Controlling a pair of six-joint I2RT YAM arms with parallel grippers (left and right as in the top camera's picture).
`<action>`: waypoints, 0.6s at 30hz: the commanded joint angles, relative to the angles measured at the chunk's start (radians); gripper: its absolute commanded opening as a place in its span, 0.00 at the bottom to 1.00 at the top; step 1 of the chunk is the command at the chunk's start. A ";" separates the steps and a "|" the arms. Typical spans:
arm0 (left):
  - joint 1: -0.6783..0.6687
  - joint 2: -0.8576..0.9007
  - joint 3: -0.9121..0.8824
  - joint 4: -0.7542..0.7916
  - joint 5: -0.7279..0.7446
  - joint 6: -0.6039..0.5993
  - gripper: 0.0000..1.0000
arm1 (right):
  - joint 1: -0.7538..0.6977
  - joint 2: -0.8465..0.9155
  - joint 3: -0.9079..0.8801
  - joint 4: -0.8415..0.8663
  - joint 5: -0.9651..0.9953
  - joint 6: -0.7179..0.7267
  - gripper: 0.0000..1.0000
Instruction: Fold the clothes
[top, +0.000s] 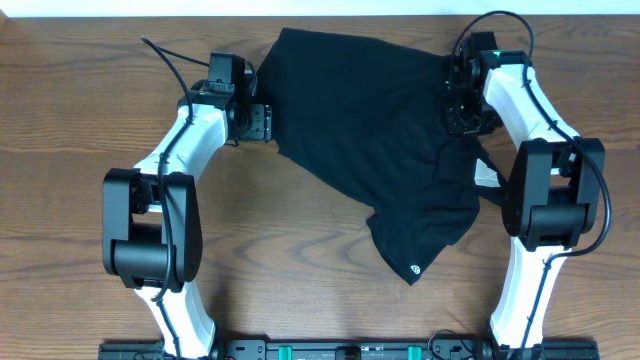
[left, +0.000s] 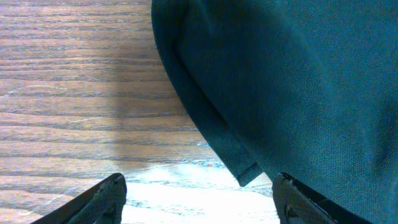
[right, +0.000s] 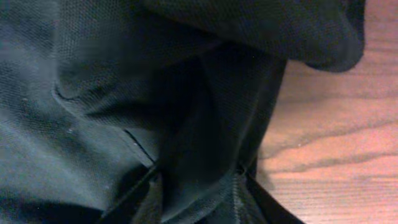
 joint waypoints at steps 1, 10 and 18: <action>0.005 0.008 -0.003 -0.002 -0.009 0.006 0.77 | -0.010 -0.043 0.009 -0.007 0.017 0.010 0.37; 0.005 0.008 -0.003 -0.002 -0.009 0.006 0.76 | -0.023 -0.055 0.013 -0.014 0.087 0.047 0.01; 0.005 0.008 -0.003 -0.002 -0.009 0.006 0.76 | -0.157 -0.096 0.089 0.089 0.115 -0.010 0.01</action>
